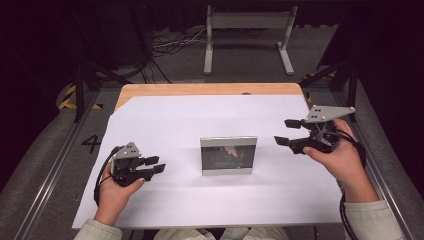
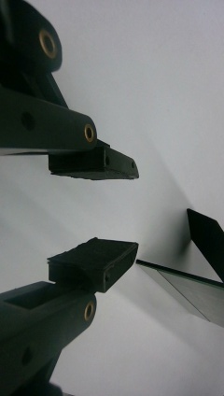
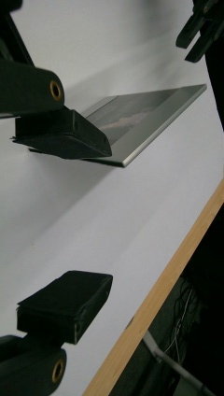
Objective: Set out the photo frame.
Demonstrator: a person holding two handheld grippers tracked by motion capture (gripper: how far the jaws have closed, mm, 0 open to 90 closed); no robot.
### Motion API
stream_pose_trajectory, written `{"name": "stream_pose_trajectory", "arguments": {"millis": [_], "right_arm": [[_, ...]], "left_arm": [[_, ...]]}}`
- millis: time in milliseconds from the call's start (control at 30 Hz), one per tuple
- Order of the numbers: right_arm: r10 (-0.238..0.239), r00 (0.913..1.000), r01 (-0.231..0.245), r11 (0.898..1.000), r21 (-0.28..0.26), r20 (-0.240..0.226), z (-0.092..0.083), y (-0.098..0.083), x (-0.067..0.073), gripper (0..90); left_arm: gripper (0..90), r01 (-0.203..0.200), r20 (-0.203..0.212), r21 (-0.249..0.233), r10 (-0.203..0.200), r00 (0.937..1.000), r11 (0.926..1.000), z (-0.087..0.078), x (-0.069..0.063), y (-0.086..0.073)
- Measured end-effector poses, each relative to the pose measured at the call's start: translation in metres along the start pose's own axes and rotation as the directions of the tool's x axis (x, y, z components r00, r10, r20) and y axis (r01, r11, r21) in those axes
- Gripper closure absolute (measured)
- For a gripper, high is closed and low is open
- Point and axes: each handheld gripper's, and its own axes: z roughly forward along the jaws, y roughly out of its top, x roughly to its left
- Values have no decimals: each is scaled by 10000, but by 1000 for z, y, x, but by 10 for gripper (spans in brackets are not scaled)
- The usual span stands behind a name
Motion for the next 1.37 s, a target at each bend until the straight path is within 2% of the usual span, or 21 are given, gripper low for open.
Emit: {"name": "stream_pose_trajectory", "arguments": {"millis": [67,200,400,633,1033,1233,1367], "right_arm": [[124,9999,-124,9999,-51,85,-1,-5,-1,326],[692,9966,-679,9973,-290,457,-1,-29,-4,322],[1023,9921,-1021,9948,-64,727,8,-51,-8,311],[1367,9844,-1363,9906,-112,1112,18,-76,-10,299],[1539,9750,-1632,9855,469,1601,29,-101,-12,292],[1678,9721,-1779,9828,491,1640,32,-107,-11,288],[1646,9739,-1717,9846,334,1562,31,-106,-10,285]], "left_arm": [[576,3,-27,-8,-3,10000,10000,-2,1,-2],[569,32,-200,-117,-34,9998,9999,-5,3,-5],[567,122,-231,-152,-125,9997,9998,-6,5,-6],[561,133,-297,-194,-139,9995,9997,-5,6,-6],[554,9,-306,-15,-10,9995,10000,-1,5,-7],[547,16,-340,-10,-17,9994,10000,1,5,-7],[533,11,-381,-11,-12,9993,10000,1,5,-7]]}}
